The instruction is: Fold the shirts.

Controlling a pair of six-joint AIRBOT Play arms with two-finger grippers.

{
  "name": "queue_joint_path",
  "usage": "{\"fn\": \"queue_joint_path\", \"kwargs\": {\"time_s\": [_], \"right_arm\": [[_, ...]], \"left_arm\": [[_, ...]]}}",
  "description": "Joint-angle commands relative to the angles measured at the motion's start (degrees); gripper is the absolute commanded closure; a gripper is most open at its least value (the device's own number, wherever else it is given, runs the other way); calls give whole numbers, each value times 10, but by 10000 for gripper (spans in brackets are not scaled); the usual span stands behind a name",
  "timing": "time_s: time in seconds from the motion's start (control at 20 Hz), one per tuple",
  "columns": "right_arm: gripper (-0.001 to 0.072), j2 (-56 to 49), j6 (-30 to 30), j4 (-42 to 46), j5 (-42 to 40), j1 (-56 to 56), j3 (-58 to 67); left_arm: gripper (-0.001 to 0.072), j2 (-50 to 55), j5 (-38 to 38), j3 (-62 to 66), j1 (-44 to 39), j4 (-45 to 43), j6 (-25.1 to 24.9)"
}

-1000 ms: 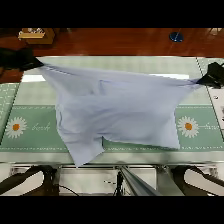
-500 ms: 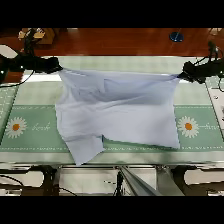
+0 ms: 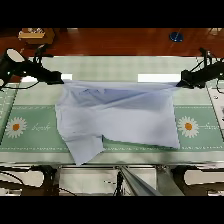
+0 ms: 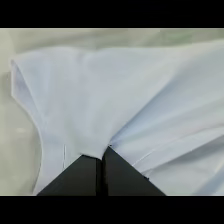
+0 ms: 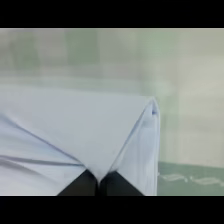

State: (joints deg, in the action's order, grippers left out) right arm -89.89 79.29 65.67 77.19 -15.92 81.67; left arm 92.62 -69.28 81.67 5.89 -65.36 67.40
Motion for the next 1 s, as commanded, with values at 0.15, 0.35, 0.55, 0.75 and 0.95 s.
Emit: {"fn": "queue_joint_path", "kwargs": {"time_s": [0.15,0.35,0.55,0.75,0.95], "right_arm": [[692,4,32,94,110,1,0],[310,7,-25,86,130,0,0],[310,50,-28,105,175,-4,-3],[300,141,-33,119,124,-18,-114],[215,207,-58,47,87,-72,-239]], "left_arm": [[687,15,-111,0,-5,-78,86],[8,25,-162,0,-6,-63,82],[8,-31,-208,-31,27,-62,83],[8,-143,-207,-218,70,-51,52],[8,-236,-209,-383,114,14,42]]}}
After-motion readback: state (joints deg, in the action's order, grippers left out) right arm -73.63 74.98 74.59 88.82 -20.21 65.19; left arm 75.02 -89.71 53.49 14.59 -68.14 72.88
